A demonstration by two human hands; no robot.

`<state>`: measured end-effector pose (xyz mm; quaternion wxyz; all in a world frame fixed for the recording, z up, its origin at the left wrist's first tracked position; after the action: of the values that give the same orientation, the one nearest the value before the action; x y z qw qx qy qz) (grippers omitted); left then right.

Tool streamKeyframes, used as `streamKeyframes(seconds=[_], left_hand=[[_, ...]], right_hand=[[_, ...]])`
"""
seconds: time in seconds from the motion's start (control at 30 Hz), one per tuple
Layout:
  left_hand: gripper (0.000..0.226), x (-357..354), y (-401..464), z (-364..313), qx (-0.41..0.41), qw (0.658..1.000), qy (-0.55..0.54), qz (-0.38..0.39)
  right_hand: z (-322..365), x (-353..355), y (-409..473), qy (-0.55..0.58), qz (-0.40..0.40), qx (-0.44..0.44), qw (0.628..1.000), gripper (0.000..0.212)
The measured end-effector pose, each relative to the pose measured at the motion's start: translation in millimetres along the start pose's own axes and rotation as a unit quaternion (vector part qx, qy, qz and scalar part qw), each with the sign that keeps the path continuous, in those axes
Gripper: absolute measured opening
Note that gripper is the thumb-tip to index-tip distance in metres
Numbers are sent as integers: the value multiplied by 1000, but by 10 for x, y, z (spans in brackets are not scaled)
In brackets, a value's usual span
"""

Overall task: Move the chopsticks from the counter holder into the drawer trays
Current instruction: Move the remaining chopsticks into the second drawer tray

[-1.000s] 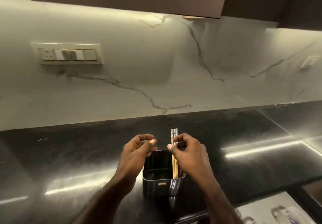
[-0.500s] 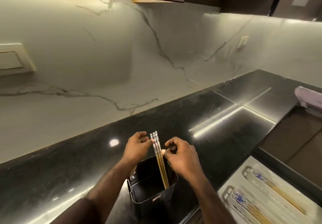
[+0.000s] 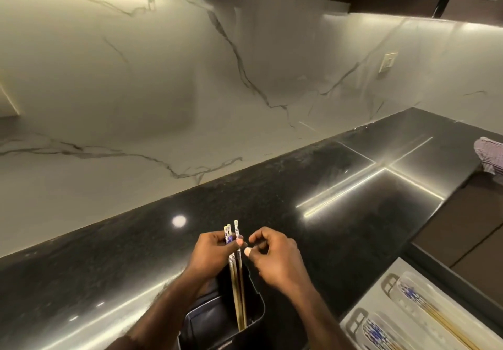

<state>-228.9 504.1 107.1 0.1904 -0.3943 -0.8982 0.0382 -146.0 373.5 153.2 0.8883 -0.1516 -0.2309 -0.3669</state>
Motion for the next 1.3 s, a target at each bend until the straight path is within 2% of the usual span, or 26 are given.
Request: streamKeyframes(seconds=[0.17,0.3,0.43,0.67,0.83,1.0,1.3], left_hand=[[14,83,-88,-21,22,996,-83,-6],[13,252,-141,-193,19,993,-117,-24],[18,388,-220,-404,4,990,-136,-20],[18,696,-366,-672,-34,982,-171,-78],[19,962,-540,-755,-60,969,-215,-107],[18,1029,-765,-884,-75,955,-270,-97],[22,685,-1293,-1011,-89,950,-299,12]], right_hand=[[-85,-38,100,-17,27,-6,999,18],[-70,-190,139,-21,88,-5,996,28],[17,-406,97,22,178,1,984,23],[130,-640,-77,162,293,-1,942,24],[130,-632,-264,171,346,-19,922,25],[227,-511,-597,180,365,-34,913,27],[213,-125,-1377,234,311,-64,919,21]])
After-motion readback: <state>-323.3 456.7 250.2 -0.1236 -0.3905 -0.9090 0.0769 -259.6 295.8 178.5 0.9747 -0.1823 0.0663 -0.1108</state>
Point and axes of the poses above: each hand's wrist, its own y-axis towards the middle knuckle, its own x-axis out of the back of the hand, z = x × y, the point moved 8 cm from there along y, towards the middle knuckle, and after that the axes turned 7 degrees about y, right-handed, at the moved point
